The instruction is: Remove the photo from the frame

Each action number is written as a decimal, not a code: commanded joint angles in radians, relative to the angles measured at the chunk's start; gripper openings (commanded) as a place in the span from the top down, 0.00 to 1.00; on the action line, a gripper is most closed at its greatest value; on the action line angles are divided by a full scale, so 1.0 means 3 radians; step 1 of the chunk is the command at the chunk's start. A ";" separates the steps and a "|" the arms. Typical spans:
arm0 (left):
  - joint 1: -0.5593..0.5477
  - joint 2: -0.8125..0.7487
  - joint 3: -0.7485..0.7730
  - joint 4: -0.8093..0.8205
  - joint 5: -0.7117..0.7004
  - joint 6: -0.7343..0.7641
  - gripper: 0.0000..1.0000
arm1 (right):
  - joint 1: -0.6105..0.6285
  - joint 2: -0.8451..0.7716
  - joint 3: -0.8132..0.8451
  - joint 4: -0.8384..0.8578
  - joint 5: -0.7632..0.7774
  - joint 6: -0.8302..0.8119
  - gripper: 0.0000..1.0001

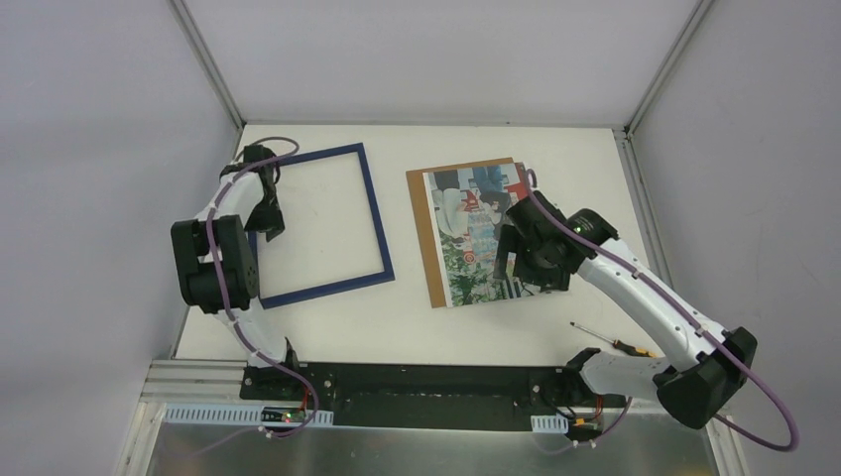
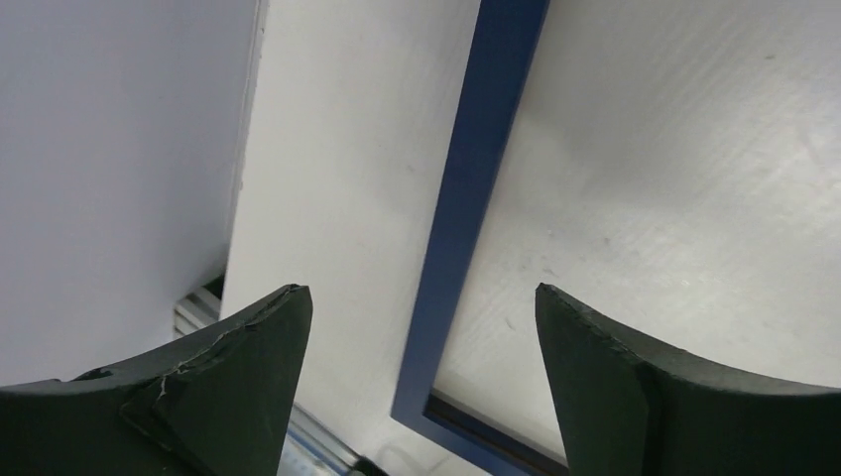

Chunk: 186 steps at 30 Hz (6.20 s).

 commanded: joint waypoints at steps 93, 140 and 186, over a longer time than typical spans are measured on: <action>-0.2921 0.0239 0.0485 0.0713 0.2964 -0.1762 0.22 | -0.3299 0.1251 -0.0865 0.1260 -0.1885 -0.0193 0.09; -0.2700 0.0919 0.0291 0.0712 0.3202 -0.2176 0.54 | -0.3887 0.1578 -0.1240 0.2259 -0.2668 0.0126 0.28; -0.2700 0.1024 0.0272 0.0712 0.3272 -0.2184 0.55 | -0.3804 0.1314 -0.1223 0.2011 -0.2969 -0.0259 0.71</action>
